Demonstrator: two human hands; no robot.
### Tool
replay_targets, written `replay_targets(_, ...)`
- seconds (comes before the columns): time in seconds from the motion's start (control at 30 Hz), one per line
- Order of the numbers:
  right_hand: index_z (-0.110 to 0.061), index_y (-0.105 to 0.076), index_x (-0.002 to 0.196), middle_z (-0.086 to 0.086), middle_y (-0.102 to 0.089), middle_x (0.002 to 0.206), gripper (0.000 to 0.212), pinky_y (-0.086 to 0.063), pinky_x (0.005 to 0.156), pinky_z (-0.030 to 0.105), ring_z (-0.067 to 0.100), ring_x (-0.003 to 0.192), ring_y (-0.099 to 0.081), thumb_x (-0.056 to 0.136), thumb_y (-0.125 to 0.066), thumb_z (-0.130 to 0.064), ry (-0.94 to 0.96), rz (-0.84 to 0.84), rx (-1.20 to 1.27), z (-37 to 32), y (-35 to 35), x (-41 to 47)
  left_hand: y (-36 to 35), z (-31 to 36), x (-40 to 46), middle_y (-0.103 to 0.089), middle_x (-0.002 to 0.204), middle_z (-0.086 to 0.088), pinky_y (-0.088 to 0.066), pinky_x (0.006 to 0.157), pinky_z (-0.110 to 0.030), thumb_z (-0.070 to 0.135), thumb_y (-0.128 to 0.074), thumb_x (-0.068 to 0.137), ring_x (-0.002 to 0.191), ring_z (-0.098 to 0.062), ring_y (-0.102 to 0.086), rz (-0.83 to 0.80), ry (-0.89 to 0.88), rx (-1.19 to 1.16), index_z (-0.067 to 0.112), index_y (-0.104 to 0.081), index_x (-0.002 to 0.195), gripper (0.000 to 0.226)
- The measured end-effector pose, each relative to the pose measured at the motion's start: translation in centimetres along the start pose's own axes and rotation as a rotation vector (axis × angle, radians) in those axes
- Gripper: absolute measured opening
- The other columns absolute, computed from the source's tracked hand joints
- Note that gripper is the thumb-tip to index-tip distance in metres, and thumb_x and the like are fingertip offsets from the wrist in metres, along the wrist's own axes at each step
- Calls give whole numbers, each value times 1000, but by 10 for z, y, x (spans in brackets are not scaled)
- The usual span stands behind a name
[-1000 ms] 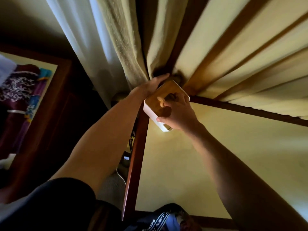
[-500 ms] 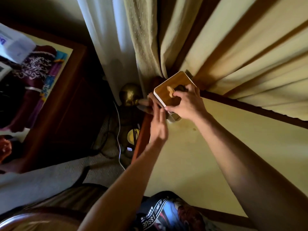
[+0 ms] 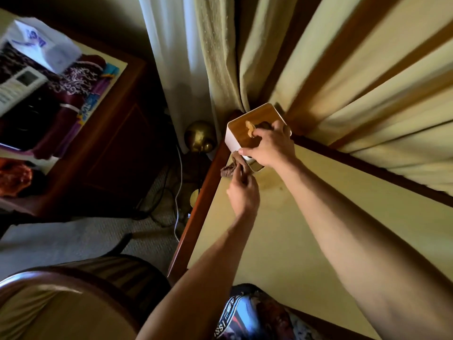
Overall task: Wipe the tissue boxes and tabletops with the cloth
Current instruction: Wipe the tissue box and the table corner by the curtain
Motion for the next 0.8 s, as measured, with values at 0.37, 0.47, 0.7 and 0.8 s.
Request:
replay_targets(0.37,-11,-63,131,4,-66,128,35,-46,90,33,26,115,-63,102,-62,-31,65,-203,174,13,40,-13,60,120,15,-71,84,7,-49,63,-16,14,-52,100,70,4,-63,37,-393,99,21,-73,107,23)
replay_targets(0.47,-17,-62,141,9,-68,137,40,-48,90,26,29,126,-64,101,-59,-17,77,-30,437,39,65,-16,44,151,14,-73,91,-2,-49,65,-15,13,-51,97,72,0,-62,-165,-466,283,20,-74,110,27)
replay_targets(0.7,-19,-71,131,12,-74,126,51,-54,104,48,34,121,-68,80,-81,-14,262,-315,1363,107,67,-31,-28,189,16,-72,102,-8,-56,94,-49,24,-60,93,96,-25,-67,-520,-385,443,25,-63,110,18)
replay_targets(0.8,-17,-74,122,12,-78,114,42,-53,106,53,32,112,-73,81,-86,-16,34,-192,1472,134,43,-27,-55,177,23,-72,107,-8,-57,93,-58,42,-68,85,101,-32,-70,-574,-284,400,35,-61,106,24)
Point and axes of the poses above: each hand's wrist, its own x-axis towards the middle knuckle, its own y-axis out of the back of the hand, z = x × y, the point moved 2 cm from there along x, towards the middle knuckle
